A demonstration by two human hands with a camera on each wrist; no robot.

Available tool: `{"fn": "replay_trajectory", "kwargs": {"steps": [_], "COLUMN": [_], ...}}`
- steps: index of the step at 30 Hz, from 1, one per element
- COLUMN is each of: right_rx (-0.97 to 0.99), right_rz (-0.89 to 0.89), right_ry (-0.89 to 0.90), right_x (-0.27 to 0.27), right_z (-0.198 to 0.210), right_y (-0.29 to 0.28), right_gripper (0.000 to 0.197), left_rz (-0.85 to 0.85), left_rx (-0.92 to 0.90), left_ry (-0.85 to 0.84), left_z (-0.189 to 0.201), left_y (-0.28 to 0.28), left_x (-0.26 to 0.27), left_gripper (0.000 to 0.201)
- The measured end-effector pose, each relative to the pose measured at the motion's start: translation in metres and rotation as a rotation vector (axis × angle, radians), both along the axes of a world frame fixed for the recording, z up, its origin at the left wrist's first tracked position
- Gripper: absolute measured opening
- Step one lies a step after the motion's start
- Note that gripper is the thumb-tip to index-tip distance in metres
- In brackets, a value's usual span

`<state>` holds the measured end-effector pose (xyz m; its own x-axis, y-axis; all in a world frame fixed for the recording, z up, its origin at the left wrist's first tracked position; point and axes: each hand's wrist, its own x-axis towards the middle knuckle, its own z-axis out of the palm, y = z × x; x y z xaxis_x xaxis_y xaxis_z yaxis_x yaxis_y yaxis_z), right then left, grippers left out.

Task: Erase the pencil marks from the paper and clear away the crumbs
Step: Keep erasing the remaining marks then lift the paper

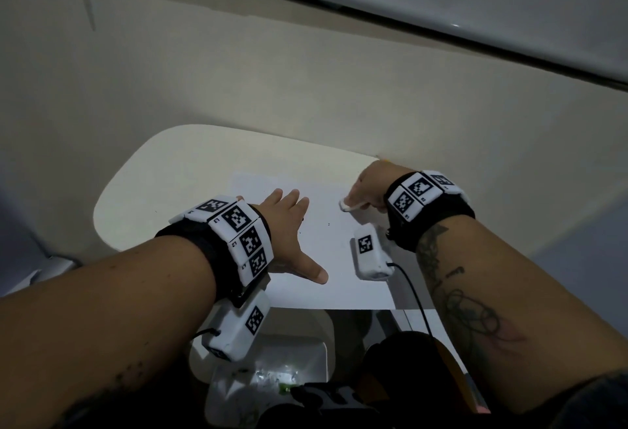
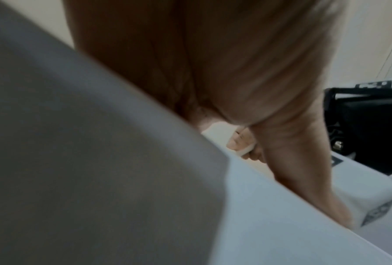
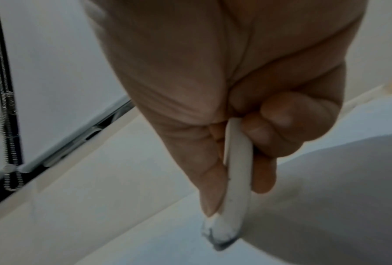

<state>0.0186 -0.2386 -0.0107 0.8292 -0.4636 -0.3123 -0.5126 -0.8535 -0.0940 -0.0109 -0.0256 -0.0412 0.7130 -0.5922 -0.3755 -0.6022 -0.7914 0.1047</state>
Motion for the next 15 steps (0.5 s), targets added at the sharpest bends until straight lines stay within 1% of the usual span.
{"fn": "replay_trajectory", "kwargs": {"steps": [2, 4, 5, 7, 9, 11, 12, 13, 14, 15], "right_rx": [-0.067, -0.139, -0.114, 0.029, 0.027, -0.047, -0.065, -0.066, -0.069, -0.106], "right_rz": [-0.019, 0.035, 0.072, 0.109, 0.126, 0.097, 0.039, 0.028, 0.029, 0.031], "right_ry": [0.037, 0.021, -0.008, -0.041, -0.005, 0.002, -0.024, -0.035, -0.01, 0.003], "right_x": [0.014, 0.006, -0.002, -0.005, -0.007, -0.002, 0.013, 0.035, 0.053, 0.059], "right_z": [-0.008, 0.002, 0.007, 0.01, 0.009, 0.003, -0.008, -0.031, -0.046, -0.045], "right_y": [-0.022, -0.011, 0.004, 0.023, 0.035, 0.026, 0.006, -0.028, -0.049, -0.051], "right_gripper": [0.053, 0.044, 0.041, 0.038, 0.037, 0.048, 0.053, 0.056, 0.059, 0.06], "left_rz": [0.004, 0.007, 0.006, 0.003, 0.0, -0.001, 0.001, 0.002, 0.002, 0.0], "left_rx": [-0.002, 0.0, 0.002, 0.006, 0.008, 0.012, 0.011, 0.009, 0.008, 0.008], "left_ry": [0.001, 0.001, 0.001, -0.003, -0.009, -0.007, -0.003, -0.001, -0.001, -0.001], "left_z": [0.0, -0.001, -0.001, -0.001, 0.0, 0.001, 0.0, 0.0, 0.0, 0.0], "left_y": [0.001, 0.001, 0.001, 0.001, 0.001, 0.0, 0.0, 0.0, 0.0, 0.0], "left_x": [0.0, 0.001, 0.001, 0.0, -0.001, -0.001, -0.001, 0.0, 0.0, 0.001], "left_gripper": [0.138, 0.139, 0.139, 0.139, 0.139, 0.138, 0.138, 0.138, 0.138, 0.138]}}
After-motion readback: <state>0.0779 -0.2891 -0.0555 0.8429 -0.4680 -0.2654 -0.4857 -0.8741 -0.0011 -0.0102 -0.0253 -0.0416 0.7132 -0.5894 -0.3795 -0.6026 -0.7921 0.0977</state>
